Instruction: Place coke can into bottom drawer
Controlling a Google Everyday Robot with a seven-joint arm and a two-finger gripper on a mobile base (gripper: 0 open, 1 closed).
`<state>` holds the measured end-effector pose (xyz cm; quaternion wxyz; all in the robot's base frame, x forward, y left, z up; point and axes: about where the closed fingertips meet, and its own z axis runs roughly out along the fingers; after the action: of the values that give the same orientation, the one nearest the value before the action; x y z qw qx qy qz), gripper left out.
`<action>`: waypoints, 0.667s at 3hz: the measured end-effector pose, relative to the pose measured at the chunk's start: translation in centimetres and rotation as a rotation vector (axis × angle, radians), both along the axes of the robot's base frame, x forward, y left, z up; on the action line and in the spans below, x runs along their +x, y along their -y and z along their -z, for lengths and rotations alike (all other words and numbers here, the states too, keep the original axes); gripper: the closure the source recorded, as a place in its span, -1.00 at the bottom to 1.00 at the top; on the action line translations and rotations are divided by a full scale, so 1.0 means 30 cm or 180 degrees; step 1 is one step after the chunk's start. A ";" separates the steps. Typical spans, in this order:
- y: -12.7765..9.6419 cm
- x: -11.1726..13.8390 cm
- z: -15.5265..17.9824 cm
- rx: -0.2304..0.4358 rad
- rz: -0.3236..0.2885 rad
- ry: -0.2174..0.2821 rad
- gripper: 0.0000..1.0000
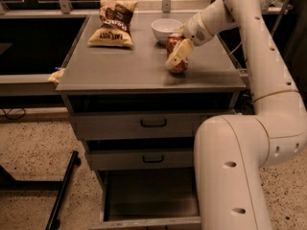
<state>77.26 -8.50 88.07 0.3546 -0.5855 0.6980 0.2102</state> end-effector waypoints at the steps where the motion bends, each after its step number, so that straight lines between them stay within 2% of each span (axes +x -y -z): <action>1: -0.058 -0.025 0.020 -0.0020 -0.0147 -0.0118 -1.00; 2: -0.065 -0.031 0.013 -0.0032 -0.0169 -0.0138 -1.00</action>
Offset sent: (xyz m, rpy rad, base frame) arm -0.0188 0.0226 0.0007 -0.0716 0.1293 0.1363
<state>76.33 -6.54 87.68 0.3306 -0.6009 0.6908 0.2287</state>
